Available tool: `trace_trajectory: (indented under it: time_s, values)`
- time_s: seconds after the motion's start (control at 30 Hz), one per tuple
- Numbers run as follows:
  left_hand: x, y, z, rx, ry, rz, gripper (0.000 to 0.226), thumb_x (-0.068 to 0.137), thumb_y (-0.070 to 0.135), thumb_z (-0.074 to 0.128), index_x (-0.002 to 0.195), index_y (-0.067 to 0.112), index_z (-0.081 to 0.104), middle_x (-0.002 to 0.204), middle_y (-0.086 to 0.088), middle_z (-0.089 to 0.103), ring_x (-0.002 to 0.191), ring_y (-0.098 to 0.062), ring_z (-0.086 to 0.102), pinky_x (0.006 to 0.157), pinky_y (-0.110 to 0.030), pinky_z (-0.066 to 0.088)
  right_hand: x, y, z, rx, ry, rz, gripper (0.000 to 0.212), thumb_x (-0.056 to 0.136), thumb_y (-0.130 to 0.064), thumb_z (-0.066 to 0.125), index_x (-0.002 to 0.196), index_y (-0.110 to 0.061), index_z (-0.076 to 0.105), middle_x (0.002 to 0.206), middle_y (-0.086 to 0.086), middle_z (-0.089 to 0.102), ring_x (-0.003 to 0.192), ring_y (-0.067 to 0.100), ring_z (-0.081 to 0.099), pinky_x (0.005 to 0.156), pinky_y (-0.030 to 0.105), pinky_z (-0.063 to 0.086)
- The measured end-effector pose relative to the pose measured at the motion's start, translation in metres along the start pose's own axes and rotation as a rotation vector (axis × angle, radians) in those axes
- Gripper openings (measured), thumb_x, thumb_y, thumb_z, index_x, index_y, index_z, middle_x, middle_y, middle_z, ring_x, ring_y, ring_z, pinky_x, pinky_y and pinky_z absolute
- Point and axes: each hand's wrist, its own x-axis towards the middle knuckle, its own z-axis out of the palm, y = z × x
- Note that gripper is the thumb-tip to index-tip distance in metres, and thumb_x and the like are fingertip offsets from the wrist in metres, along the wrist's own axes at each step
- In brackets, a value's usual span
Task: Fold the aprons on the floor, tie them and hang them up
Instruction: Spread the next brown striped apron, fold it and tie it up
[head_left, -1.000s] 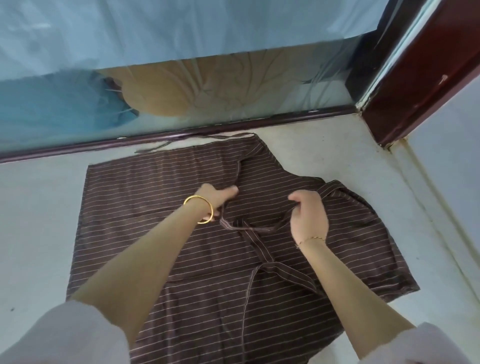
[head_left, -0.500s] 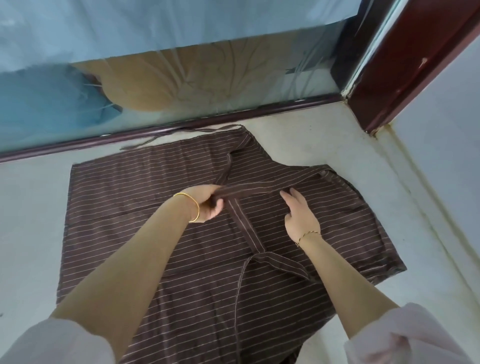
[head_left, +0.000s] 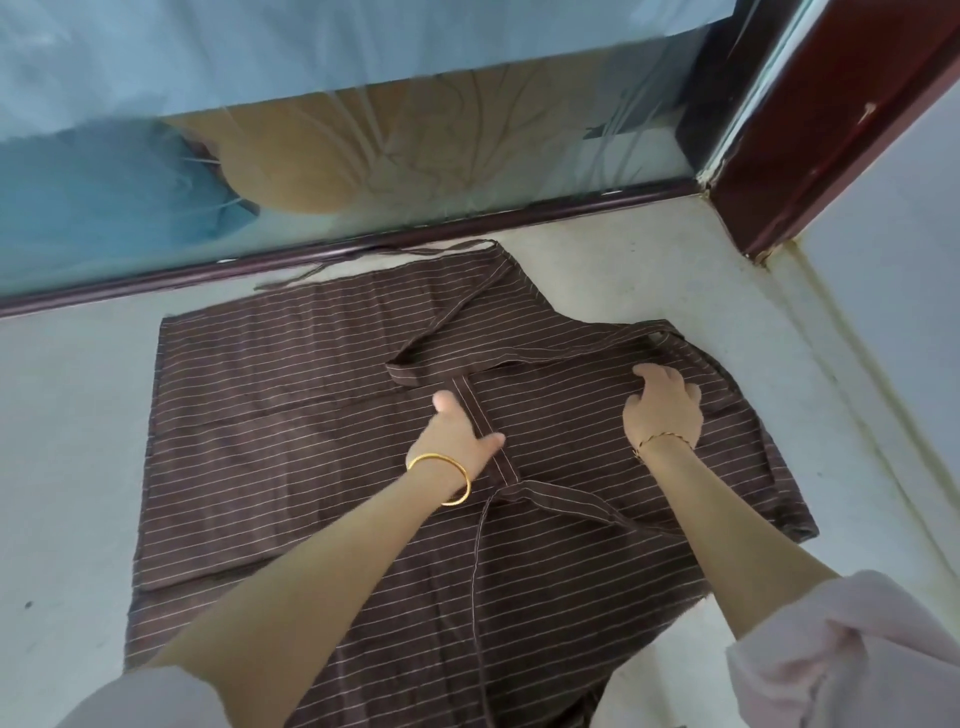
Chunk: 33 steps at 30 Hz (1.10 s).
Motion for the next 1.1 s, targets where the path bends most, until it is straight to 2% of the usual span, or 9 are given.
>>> trace_trajectory:
  time_s: [0.13, 0.33, 0.5, 0.57, 0.63, 0.77, 0.87, 0.97, 1.1]
  values:
    - [-0.013, 0.014, 0.019, 0.230, -0.083, 0.180, 0.060, 0.086, 0.024, 0.067, 0.130, 0.018, 0.026, 0.090, -0.002, 0.058, 0.065, -0.012, 0.056, 0.059, -0.019, 0.048, 0.007, 0.004, -0.003, -0.068, -0.005, 0.019, 0.047, 0.093, -0.015, 0.049, 0.139, -0.021, 0.039, 0.145, 0.006, 0.036, 0.129, 0.032, 0.035, 0.102, 0.046, 0.036]
    - [-0.019, 0.021, 0.014, 0.405, -0.391, 0.193, 0.046, 0.084, 0.005, 0.065, 0.124, 0.012, 0.042, 0.096, -0.006, 0.052, 0.078, -0.017, 0.053, 0.053, -0.018, 0.043, 0.018, 0.007, -0.011, -0.184, -0.120, -0.081, 0.062, 0.094, -0.023, 0.049, 0.148, -0.024, 0.019, 0.156, 0.001, 0.017, 0.136, 0.033, 0.026, 0.105, 0.049, 0.032]
    - [-0.031, 0.022, 0.007, 0.697, -0.730, -0.096, 0.053, 0.088, 0.009, 0.062, 0.134, 0.011, 0.037, 0.107, -0.015, 0.057, 0.098, -0.031, 0.065, 0.076, -0.037, 0.056, 0.026, 0.007, -0.018, -0.232, -0.149, -0.081, 0.057, 0.093, -0.028, 0.050, 0.145, -0.022, 0.026, 0.151, 0.003, 0.027, 0.132, 0.033, 0.029, 0.102, 0.047, 0.038]
    - [-0.031, 0.036, 0.008, 0.977, -0.537, 0.039, 0.035, 0.092, 0.020, 0.057, 0.125, 0.011, 0.050, 0.093, -0.007, 0.058, 0.096, -0.026, 0.064, 0.077, -0.034, 0.050, 0.024, 0.007, -0.017, -0.235, -0.142, -0.119, 0.053, 0.093, -0.026, 0.049, 0.143, -0.021, 0.032, 0.149, 0.002, 0.032, 0.131, 0.033, 0.032, 0.102, 0.046, 0.039]
    - [-0.026, 0.065, 0.011, 1.020, -0.226, 0.271, 0.028, 0.094, 0.024, 0.052, 0.119, 0.011, 0.057, 0.093, -0.002, 0.058, 0.093, -0.023, 0.061, 0.077, -0.033, 0.048, 0.023, 0.012, -0.016, -0.171, -0.091, -0.154, 0.050, 0.094, -0.021, 0.049, 0.142, -0.020, 0.035, 0.149, 0.003, 0.033, 0.131, 0.032, 0.033, 0.103, 0.046, 0.038]
    - [0.004, 0.144, 0.029, 0.493, -0.012, 0.519, 0.027, 0.097, 0.029, 0.045, 0.108, 0.007, 0.057, 0.101, -0.007, 0.058, 0.090, -0.023, 0.061, 0.084, -0.037, 0.053, 0.021, 0.032, -0.018, -0.006, 0.018, -0.169, 0.042, 0.093, -0.013, 0.050, 0.135, -0.014, 0.043, 0.141, 0.009, 0.039, 0.125, 0.028, 0.039, 0.100, 0.038, 0.041]
    - [0.034, 0.193, 0.049, 0.341, 0.105, 0.554, 0.032, 0.099, 0.029, 0.038, 0.100, 0.005, 0.058, 0.090, -0.009, 0.056, 0.087, -0.024, 0.059, 0.080, -0.036, 0.052, 0.022, 0.048, -0.025, 0.008, 0.011, -0.191, 0.039, 0.094, -0.014, 0.050, 0.132, -0.015, 0.046, 0.134, 0.007, 0.045, 0.123, 0.026, 0.042, 0.100, 0.036, 0.041]
    - [0.061, 0.228, 0.068, 0.334, 0.075, 0.477, 0.036, 0.100, 0.034, 0.035, 0.103, 0.004, 0.054, 0.090, -0.009, 0.052, 0.088, -0.024, 0.054, 0.077, -0.036, 0.046, 0.026, 0.068, -0.031, -0.099, 0.000, -0.268, 0.036, 0.094, -0.019, 0.052, 0.130, -0.017, 0.048, 0.128, 0.005, 0.051, 0.117, 0.023, 0.047, 0.098, 0.034, 0.045]
    - [0.076, 0.253, 0.080, 0.439, -0.134, 0.362, 0.033, 0.088, 0.032, 0.060, 0.106, 0.007, 0.049, 0.091, -0.008, 0.054, 0.087, -0.022, 0.055, 0.076, -0.031, 0.049, 0.030, 0.085, -0.037, -0.214, -0.076, -0.429, 0.036, 0.093, -0.019, 0.054, 0.129, -0.018, 0.048, 0.126, 0.005, 0.052, 0.112, 0.021, 0.049, 0.095, 0.031, 0.049]
